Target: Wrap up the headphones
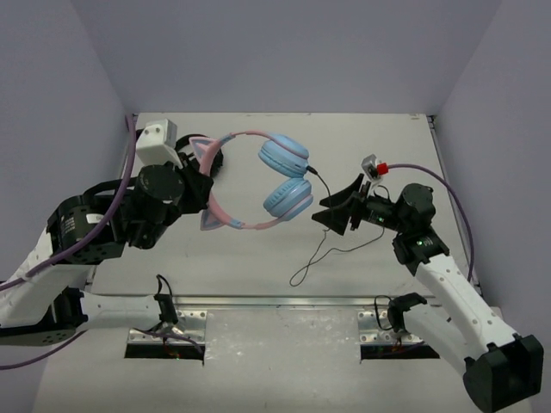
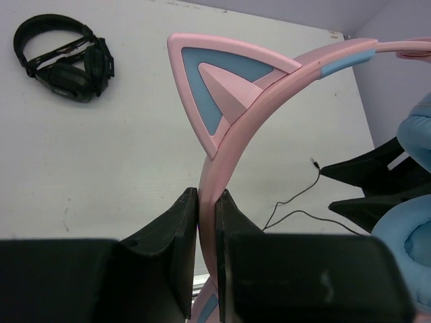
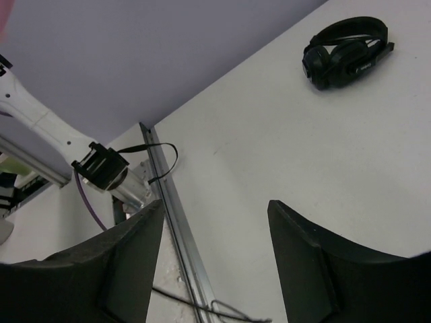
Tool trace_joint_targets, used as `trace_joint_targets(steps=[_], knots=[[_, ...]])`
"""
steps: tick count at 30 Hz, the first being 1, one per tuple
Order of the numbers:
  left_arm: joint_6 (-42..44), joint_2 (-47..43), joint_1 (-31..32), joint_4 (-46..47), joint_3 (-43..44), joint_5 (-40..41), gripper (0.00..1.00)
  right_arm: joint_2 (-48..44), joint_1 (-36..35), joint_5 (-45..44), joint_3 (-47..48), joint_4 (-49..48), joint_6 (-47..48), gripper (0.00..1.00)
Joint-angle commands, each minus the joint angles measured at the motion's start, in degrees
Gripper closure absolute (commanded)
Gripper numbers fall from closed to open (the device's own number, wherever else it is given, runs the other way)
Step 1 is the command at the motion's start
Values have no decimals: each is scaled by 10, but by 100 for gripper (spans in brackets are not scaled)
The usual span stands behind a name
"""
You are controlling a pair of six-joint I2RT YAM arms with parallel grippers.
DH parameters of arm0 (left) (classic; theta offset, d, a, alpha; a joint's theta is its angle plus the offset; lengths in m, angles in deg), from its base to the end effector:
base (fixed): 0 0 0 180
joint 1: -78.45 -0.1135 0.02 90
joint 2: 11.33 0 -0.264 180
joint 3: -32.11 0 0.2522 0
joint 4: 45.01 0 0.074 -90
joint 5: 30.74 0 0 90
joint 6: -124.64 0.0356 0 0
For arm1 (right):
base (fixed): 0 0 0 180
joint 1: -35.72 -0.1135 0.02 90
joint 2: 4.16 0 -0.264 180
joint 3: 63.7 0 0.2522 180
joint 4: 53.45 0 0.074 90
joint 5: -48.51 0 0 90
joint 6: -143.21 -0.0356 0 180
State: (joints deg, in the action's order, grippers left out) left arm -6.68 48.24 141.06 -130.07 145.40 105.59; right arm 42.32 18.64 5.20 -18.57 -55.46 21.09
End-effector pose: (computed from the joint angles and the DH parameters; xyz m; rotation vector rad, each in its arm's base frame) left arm 0.0779 -0.0945 0.4932 -0.0979 1.9508 -0.3398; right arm 0.1728 0.0802 0.3001 -0.4760 1.6529 1.2824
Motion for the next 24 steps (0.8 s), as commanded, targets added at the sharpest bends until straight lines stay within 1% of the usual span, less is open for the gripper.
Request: trace_joint_targets(steps=[1, 2, 3, 5, 6, 7, 9, 10, 11, 12, 13, 15, 16, 18, 20, 21, 22, 23, 24], knots=[[-17, 7, 4, 71, 58, 2, 99, 40, -8, 20, 27, -72, -12, 37], [-19, 11, 4, 71, 72, 10, 100, 52, -13, 49, 25, -95, -28, 38], [-20, 19, 3, 69, 80, 16, 100, 61, -18, 52, 19, -105, -30, 38], [-24, 29, 3, 56, 105, 27, 100, 50, -30, 31, -6, -103, -16, 32], [-28, 39, 3, 50, 111, 32, 100, 27, -30, -31, -14, -89, -8, 28], [-31, 42, 3, 37, 117, 39, 100, 13, -31, -78, -16, -29, 2, 25], [-39, 49, 3, 28, 121, 56, 100, -11, -30, -189, -6, 48, 14, 20], [-40, 49, 3, 24, 120, 61, 100, -32, -30, -303, 8, 85, 13, 17], [-44, 49, 4, 21, 117, 70, 100, -42, -30, -351, 16, 151, 22, 12], [-46, 48, 4, 19, 116, 76, 100, -50, -30, -401, 25, 182, 33, 10], [-48, 49, 3, 14, 113, 81, 100, -66, -30, -419, 38, 226, 41, 3], [-51, 49, 3, 6, 109, 95, 100, -80, -30, -454, 55, 269, 52, 1], [-52, 49, 4, 6, 108, 97, 100, -91, -30, -453, 59, 301, 60, 1], [-50, 52, 3, 5, 107, 98, 100, -106, -30, -442, 56, 322, 77, 1], [-39, 53, 3, 9, 104, 92, 100, -133, -30, -427, 46, 322, 88, 1], [-39, 54, 3, 12, 104, 90, 100, -143, -30, -410, 32, 307, 93, 1], [-29, 54, 3, 15, 102, 85, 100, -161, -30, -327, 22, 291, 112, 1], [-25, 52, 4, 20, 100, 83, 100, -167, -30, -277, 16, 279, 121, 4], [-19, 51, 4, 31, 96, 79, 100, -173, -30, -229, 2, 248, 127, 4]])
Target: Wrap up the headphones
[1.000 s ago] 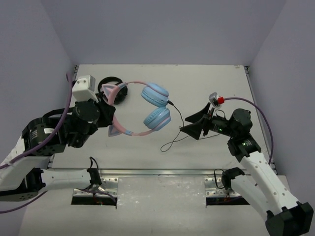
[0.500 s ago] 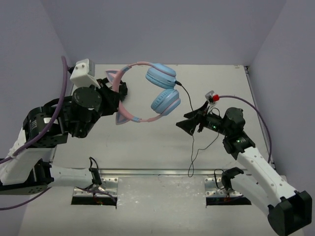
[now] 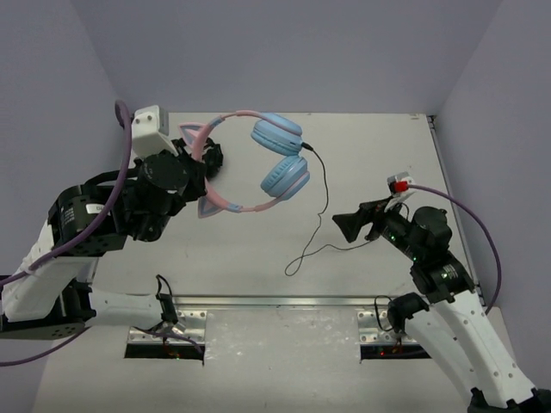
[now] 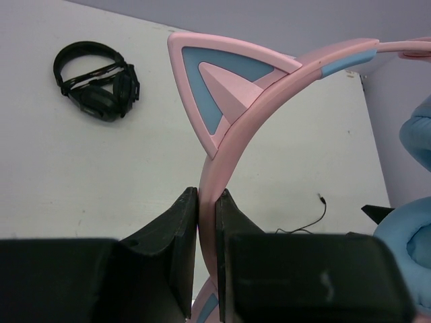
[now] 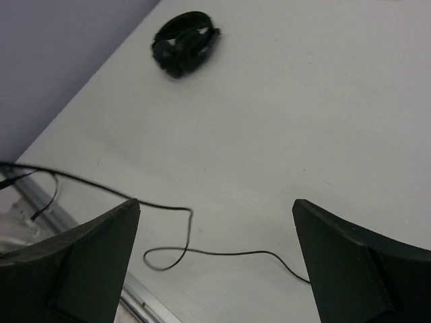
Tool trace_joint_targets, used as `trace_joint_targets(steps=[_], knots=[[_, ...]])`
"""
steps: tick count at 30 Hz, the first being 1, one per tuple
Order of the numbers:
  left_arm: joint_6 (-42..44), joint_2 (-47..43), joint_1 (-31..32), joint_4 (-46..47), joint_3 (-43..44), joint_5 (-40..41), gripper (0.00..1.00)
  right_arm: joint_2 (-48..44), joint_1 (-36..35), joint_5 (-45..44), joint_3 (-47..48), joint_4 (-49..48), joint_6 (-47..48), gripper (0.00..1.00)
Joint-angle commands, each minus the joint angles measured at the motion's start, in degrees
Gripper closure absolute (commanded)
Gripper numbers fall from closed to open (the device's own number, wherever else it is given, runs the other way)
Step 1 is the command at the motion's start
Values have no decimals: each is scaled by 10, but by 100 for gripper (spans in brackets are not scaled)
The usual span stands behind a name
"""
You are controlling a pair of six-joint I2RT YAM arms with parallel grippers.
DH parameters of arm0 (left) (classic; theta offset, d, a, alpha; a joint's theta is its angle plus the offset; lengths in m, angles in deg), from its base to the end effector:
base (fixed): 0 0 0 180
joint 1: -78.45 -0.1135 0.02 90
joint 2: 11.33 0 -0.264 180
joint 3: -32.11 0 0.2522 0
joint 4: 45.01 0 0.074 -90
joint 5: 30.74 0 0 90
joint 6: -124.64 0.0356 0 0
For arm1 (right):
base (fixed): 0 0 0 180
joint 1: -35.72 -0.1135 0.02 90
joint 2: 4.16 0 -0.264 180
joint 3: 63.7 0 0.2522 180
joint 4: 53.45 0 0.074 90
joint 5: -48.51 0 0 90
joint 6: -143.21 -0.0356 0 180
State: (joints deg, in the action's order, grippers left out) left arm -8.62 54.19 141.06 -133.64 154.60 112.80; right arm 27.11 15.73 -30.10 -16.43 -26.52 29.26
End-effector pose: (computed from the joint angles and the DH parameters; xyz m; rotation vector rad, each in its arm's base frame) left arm 0.0848 -0.1014 0.5153 -0.1999 1.8856 -0.2580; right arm 0.1326 0.0557 0.2994 -0.0863 1.8139 0.7262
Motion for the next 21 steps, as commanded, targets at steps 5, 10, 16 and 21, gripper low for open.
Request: trace_joint_targets(steps=[5, 10, 16, 21], knots=[[26, -25, 3, 111, -26, -12, 100, -29, -1, 320, -75, -204, 25, 1], [36, -22, 3, 124, -32, -26, 100, 29, -2, 338, -67, -255, 19, 6], [48, -19, 4, 144, -35, -29, 100, 111, -8, 363, -66, -358, -21, 33], [104, -40, 3, 199, -91, -20, 100, 87, -8, 312, -60, -329, 3, 99]])
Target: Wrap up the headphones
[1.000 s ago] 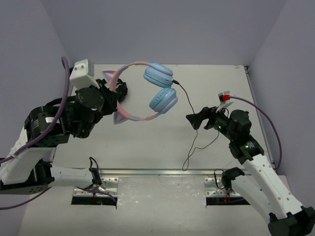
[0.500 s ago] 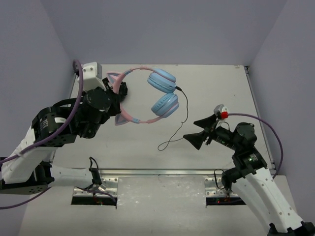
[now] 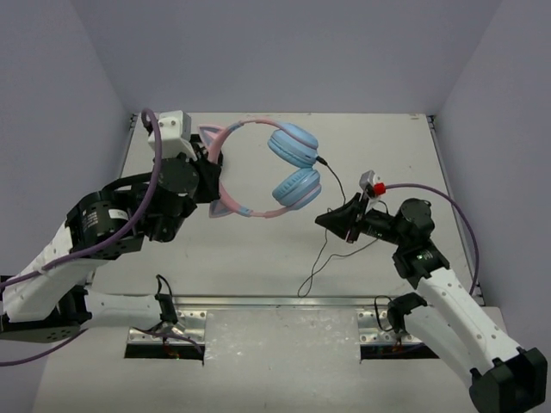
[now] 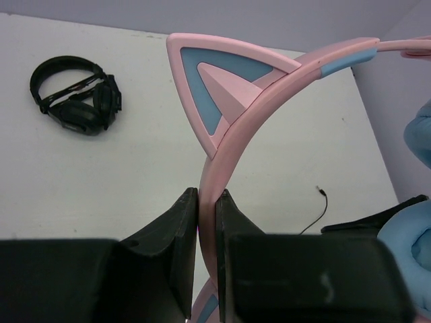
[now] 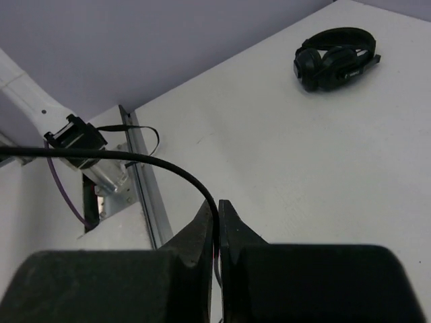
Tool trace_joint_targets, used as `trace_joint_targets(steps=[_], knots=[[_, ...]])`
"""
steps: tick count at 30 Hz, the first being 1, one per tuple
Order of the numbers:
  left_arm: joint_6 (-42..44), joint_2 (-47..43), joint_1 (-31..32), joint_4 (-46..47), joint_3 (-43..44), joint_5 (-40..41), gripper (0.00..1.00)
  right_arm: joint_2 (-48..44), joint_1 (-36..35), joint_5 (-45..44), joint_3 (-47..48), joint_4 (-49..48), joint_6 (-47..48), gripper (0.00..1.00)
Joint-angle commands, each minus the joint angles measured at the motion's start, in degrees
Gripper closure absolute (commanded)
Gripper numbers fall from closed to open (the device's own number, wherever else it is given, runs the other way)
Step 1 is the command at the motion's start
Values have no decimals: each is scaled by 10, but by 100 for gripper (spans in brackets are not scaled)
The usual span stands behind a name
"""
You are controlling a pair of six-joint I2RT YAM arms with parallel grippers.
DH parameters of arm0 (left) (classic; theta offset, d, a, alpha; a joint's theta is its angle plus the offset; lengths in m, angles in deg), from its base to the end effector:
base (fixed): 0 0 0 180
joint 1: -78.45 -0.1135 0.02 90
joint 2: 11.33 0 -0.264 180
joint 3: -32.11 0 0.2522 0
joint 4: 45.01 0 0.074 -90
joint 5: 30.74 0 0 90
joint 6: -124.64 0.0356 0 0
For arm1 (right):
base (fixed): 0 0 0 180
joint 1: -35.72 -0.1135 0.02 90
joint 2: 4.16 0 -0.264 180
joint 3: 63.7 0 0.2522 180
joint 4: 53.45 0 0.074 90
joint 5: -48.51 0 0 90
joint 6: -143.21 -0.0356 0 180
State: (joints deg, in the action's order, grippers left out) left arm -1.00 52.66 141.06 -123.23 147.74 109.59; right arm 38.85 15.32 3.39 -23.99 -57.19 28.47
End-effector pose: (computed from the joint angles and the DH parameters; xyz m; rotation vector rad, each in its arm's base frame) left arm 0.0921 -0.1181 0.5052 -0.0882 1.8682 -0.2869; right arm 0.1580 0.0856 0.2798 -0.5945 1.5964 1.2080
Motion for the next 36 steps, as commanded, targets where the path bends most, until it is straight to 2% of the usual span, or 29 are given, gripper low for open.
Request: trace_joint_targets(steps=[1, 2, 4, 5, 6, 8, 9, 11, 12, 15, 16, 17, 19, 22, 31, 36], knots=[[38, -31, 3, 119, -41, 20, 100, -47, -3, -40, 16, 2, 18, 99], [56, -39, 4, 132, -81, 42, 100, -66, -3, -55, 16, 20, 32, 99], [99, -69, 4, 170, -155, 71, 100, -146, -3, -191, 34, 103, 56, 99], [127, -69, 3, 192, -183, 71, 100, -146, -3, -191, 44, 134, 63, 99], [149, -84, 3, 214, -210, 69, 100, -175, -3, -273, 55, 162, 67, 99], [214, -97, 3, 270, -263, 43, 100, -192, -4, -332, 91, 228, 89, 99], [240, -109, 4, 295, -324, 25, 100, -194, -3, -346, 102, 241, 97, 98], [302, -114, 4, 372, -383, -44, 100, -181, -3, -338, 148, 274, 122, 96], [314, -108, 3, 393, -416, -71, 100, -156, -3, -279, 179, 288, 130, 95], [347, -53, 4, 376, -416, -199, 100, -106, -3, -150, 222, 313, 154, 89], [350, -38, 5, 369, -404, -220, 100, -67, -3, -80, 251, 334, 157, 88], [353, -12, 11, 360, -398, -249, 100, -50, -3, -56, 262, 344, 160, 88], [368, 5, 22, 348, -394, -257, 100, -20, -3, -19, 275, 359, 167, 93], [372, 11, 46, 352, -401, -286, 100, -34, -3, -30, 236, 323, 161, 99], [374, -22, 61, 365, -397, -372, 100, -10, -6, -51, 180, 285, 135, 99], [375, -31, 60, 366, -389, -366, 100, 23, -28, -79, 188, 300, 143, 99]])
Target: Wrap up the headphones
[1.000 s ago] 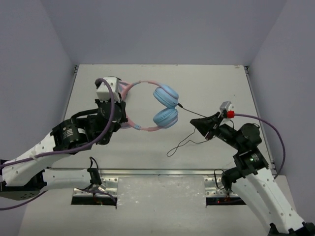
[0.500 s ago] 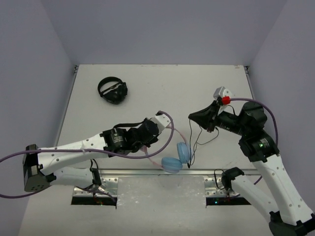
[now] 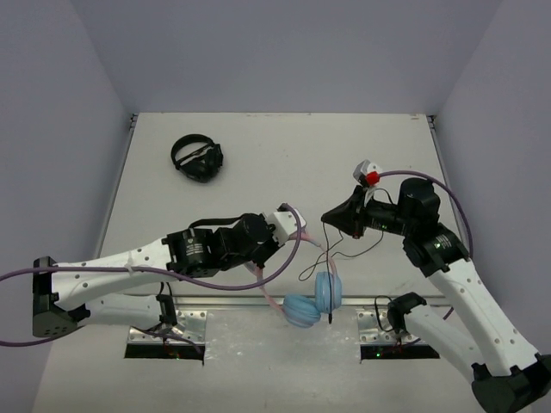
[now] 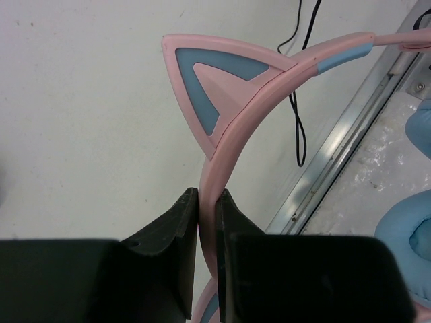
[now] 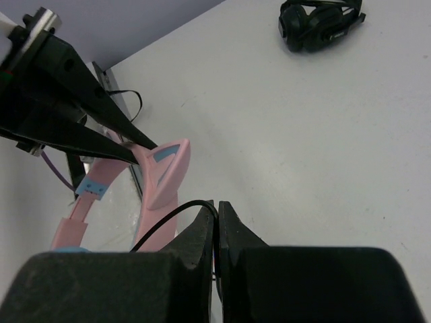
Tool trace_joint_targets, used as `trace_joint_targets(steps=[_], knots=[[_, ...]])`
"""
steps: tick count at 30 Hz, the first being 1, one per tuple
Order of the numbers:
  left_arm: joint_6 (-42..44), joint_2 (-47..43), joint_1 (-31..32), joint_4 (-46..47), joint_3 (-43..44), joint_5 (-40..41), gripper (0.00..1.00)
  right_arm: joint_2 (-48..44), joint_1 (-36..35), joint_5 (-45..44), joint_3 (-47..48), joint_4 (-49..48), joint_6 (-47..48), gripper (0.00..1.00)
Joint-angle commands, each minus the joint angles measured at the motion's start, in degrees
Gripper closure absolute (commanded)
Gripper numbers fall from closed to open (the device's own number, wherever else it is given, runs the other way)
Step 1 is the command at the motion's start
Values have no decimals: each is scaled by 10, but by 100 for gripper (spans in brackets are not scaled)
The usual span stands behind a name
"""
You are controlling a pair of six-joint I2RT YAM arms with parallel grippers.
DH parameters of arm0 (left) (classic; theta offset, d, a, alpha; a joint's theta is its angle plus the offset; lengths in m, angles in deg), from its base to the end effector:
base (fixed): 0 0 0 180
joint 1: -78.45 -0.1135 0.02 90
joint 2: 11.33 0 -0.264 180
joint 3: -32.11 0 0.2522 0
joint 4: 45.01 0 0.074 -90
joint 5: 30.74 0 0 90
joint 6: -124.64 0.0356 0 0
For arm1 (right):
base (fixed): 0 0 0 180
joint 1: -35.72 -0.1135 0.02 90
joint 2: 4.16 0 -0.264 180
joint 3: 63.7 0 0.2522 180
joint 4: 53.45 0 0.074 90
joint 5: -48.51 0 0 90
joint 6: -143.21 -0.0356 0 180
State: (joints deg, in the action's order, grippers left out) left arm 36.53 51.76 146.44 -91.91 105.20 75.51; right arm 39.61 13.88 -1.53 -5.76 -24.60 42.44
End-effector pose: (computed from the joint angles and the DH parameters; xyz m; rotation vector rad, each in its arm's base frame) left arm 0.0975 -0.2145 0.3278 1.1312 1.8931 -0.3362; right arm 0.1510 0.0852 0.3322 -0.6835 1.7613 1.0289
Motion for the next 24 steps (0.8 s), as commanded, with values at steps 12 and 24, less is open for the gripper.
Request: trace_joint_targets(steps=[12, 24], knots=[[-14, -100, 7, 91, 41, -23, 100, 47, -54, -94, -36, -81, -16, 99], [-133, -165, 7, 143, 94, 88, 100, 92, -54, 4, -27, -238, -116, 87]])
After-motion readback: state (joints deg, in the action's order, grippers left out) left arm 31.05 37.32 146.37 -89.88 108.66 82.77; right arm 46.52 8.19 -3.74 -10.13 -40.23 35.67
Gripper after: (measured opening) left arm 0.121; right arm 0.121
